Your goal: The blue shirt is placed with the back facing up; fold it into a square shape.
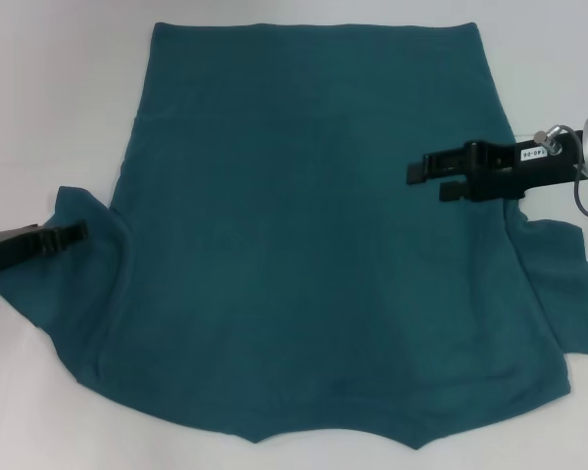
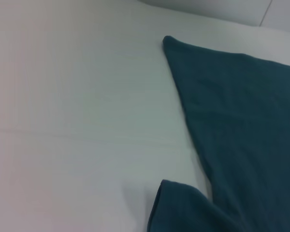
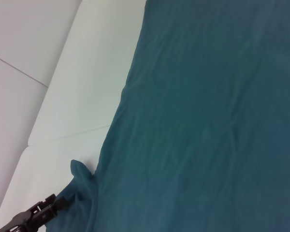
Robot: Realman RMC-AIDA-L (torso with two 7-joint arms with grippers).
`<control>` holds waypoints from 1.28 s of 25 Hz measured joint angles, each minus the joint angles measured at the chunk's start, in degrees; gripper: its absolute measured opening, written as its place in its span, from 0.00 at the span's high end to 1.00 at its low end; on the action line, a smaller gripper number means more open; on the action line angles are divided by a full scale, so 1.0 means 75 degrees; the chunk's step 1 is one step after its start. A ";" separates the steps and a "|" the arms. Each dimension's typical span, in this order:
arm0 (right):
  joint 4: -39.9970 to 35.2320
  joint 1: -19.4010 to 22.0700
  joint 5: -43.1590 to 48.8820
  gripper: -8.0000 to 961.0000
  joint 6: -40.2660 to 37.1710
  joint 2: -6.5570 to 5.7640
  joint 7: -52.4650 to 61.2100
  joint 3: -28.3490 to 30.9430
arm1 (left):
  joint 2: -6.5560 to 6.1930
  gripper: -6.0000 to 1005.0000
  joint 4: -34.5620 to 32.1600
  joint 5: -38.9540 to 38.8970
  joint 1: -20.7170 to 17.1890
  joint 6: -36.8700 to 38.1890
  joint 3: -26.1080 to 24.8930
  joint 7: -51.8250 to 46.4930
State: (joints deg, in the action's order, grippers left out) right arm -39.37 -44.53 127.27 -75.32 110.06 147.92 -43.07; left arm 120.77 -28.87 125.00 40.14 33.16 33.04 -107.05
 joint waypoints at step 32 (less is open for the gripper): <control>0.0026 -0.0002 -0.0001 0.22 0.0065 -0.0015 0.0000 -0.0035 | -0.0176 0.32 0.0535 0.0174 0.0280 -0.1040 0.0493 -0.0328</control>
State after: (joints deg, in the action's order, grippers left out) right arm -39.18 -44.55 127.26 -74.83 109.95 147.92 -43.33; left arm 119.45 -24.86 126.30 42.24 25.36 36.74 -109.51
